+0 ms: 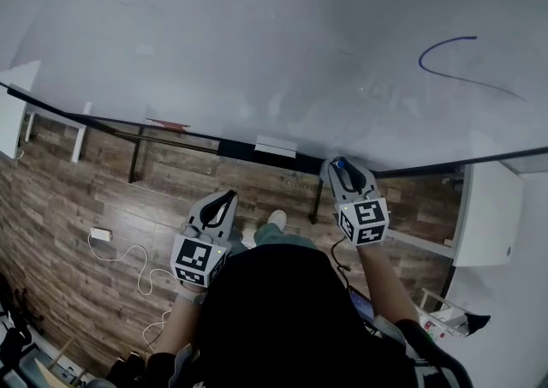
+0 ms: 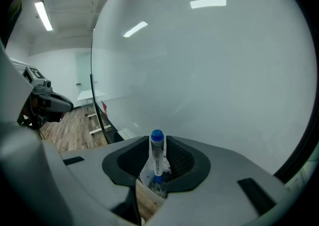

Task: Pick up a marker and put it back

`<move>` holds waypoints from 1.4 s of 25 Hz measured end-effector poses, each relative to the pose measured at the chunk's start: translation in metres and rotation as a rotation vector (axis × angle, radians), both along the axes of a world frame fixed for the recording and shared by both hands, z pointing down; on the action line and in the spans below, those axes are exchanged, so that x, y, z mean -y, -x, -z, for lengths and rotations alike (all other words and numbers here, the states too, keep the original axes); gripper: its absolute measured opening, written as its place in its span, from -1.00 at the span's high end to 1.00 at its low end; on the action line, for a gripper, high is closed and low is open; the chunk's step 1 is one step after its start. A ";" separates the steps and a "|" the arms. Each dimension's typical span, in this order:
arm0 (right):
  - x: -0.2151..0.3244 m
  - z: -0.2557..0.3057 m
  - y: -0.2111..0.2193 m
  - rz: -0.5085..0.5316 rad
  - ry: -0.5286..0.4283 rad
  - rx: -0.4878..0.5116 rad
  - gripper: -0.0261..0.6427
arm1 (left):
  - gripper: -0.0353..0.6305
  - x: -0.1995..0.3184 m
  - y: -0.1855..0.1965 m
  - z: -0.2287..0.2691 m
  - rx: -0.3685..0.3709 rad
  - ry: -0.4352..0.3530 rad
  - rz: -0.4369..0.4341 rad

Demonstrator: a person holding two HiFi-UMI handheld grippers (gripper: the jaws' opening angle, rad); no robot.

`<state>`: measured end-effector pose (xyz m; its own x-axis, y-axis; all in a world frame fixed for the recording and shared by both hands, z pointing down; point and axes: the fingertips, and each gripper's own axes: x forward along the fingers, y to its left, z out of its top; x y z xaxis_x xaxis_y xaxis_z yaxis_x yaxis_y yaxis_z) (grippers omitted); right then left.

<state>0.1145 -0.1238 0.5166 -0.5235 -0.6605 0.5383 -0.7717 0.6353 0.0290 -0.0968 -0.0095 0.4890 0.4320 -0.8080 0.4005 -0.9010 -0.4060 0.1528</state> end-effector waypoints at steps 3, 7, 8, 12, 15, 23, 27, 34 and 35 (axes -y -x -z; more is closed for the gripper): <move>-0.001 0.005 -0.001 -0.017 -0.008 0.001 0.56 | 0.82 -0.002 -0.001 -0.001 -0.003 -0.013 -0.035; -0.006 0.015 -0.005 -0.053 -0.024 0.006 0.55 | 0.82 0.002 -0.002 0.001 -0.013 -0.023 -0.070; -0.008 0.018 -0.006 -0.066 -0.028 0.008 0.55 | 0.82 0.003 -0.003 0.001 -0.014 -0.020 -0.080; -0.019 0.032 -0.013 -0.124 -0.046 0.026 0.55 | 0.82 0.010 -0.007 0.008 -0.018 -0.027 -0.125; -0.030 0.044 -0.019 -0.168 -0.064 0.031 0.55 | 0.82 0.014 -0.013 0.010 -0.027 -0.030 -0.174; -0.071 0.067 -0.043 -0.322 -0.105 0.038 0.56 | 0.82 0.023 -0.048 0.015 -0.054 -0.056 -0.352; -0.096 0.075 -0.058 -0.416 -0.122 0.036 0.60 | 0.82 0.021 -0.072 0.015 -0.069 -0.074 -0.470; -0.144 0.078 -0.083 -0.586 -0.136 0.037 0.66 | 0.82 0.012 -0.108 0.017 -0.087 -0.070 -0.636; -0.151 0.078 -0.086 -0.608 -0.136 0.037 0.67 | 0.82 0.010 -0.113 0.016 -0.091 -0.073 -0.664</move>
